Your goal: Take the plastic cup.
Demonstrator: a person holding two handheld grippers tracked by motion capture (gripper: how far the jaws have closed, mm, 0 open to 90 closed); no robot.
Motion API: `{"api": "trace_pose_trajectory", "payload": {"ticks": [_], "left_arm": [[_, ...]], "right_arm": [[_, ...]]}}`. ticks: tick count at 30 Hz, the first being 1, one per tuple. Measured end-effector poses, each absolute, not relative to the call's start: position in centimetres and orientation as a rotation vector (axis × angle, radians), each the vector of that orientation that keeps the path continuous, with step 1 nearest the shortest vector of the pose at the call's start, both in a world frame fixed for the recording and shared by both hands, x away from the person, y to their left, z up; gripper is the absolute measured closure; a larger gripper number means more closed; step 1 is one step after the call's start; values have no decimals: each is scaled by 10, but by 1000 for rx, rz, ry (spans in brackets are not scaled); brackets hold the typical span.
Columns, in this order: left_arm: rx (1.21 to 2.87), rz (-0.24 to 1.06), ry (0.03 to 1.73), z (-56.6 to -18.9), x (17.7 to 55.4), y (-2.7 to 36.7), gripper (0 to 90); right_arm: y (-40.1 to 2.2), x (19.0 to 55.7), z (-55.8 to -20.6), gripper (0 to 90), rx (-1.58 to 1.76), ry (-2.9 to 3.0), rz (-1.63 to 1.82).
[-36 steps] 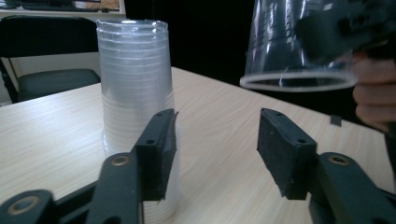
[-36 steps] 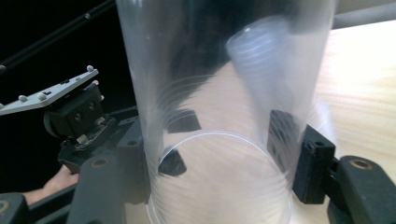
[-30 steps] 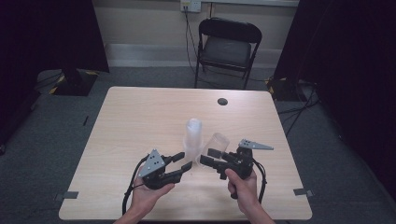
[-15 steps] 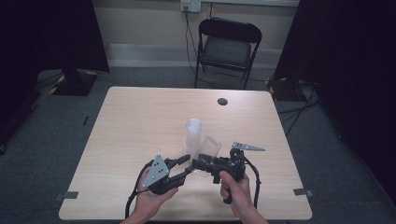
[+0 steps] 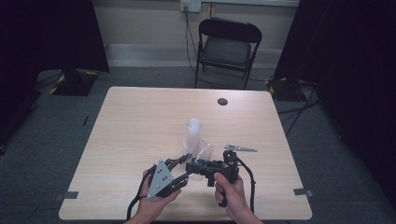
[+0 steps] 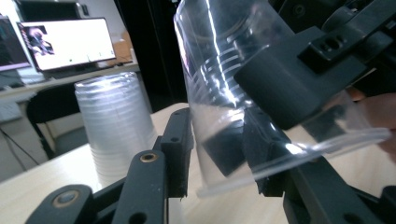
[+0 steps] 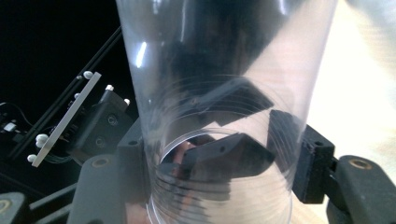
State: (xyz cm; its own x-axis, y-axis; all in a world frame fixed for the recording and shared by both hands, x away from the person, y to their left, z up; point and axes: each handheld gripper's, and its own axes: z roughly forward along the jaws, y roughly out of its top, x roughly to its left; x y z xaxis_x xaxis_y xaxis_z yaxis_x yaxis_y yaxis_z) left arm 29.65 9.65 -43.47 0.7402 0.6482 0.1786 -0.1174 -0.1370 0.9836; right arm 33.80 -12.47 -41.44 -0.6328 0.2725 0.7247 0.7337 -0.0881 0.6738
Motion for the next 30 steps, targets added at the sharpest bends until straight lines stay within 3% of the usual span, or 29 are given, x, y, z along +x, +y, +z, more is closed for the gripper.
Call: {"api": "trace_pose_trajectory", "payload": {"ticks": [9,19,30], "left_arm": [[1604,689,415,-434,300,100,803],[1607,666,428,-435,304,102,832],[1562,586,528,-437,310,112,832]], "right_arm": [[-126,341,-417,334,-1101,-1797,-1741],[-123,341,-416,220,-1091,-1856,-1760],[-126,341,-411,186,-1085,-1935,-1806]]}}
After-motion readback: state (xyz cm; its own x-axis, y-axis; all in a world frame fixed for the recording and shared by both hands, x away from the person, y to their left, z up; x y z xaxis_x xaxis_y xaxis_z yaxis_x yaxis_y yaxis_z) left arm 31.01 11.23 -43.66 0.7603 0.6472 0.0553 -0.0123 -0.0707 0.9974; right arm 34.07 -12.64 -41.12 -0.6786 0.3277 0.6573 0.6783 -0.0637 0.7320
